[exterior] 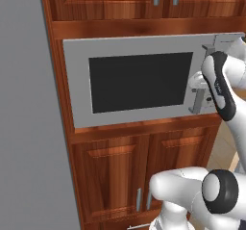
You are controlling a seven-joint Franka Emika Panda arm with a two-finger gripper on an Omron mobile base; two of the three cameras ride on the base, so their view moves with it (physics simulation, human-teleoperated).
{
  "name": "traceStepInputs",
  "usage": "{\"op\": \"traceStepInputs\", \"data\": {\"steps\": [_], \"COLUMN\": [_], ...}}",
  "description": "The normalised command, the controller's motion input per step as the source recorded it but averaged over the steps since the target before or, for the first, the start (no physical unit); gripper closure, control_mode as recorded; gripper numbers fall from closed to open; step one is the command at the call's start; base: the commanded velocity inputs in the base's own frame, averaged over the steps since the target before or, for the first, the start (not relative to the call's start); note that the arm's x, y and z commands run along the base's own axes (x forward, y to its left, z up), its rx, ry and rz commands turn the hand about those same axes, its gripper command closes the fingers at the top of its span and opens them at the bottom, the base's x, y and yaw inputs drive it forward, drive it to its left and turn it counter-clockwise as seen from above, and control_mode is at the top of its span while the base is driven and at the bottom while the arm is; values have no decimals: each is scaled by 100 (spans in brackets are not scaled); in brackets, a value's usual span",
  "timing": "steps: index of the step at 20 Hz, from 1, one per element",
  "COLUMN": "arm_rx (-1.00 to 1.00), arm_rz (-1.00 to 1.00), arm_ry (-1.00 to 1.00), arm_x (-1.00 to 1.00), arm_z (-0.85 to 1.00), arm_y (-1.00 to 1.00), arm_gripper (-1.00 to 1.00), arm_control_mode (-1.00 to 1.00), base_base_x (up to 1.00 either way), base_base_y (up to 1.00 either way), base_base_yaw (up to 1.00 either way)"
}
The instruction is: Place the sponge inside the microwave to prepare for sanitizing.
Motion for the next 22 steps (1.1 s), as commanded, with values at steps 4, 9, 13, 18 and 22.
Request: {"op": "traceStepInputs", "data": {"steps": [4, 9, 13, 18, 22], "arm_rx": [-2, -9, -12, -6, -7], "arm_rz": [1, 2, 0, -1, -8], "arm_ry": [-43, -60, -65, -34, 4], "arm_x": [12, 0, 0, -13, -63], "arm_z": [-3, -1, -2, 1, 14], "arm_y": [23, 34, 42, 24, 15], "arm_gripper": [100, 100, 100, 100, 100], "arm_control_mode": [-100, -100, -100, -100, -100], "base_base_x": [0, 0, 0, 0, 0], "base_base_y": [0, 0, 0, 0, 0], "base_base_yaw": [0, 0, 0, 0, 0]}}
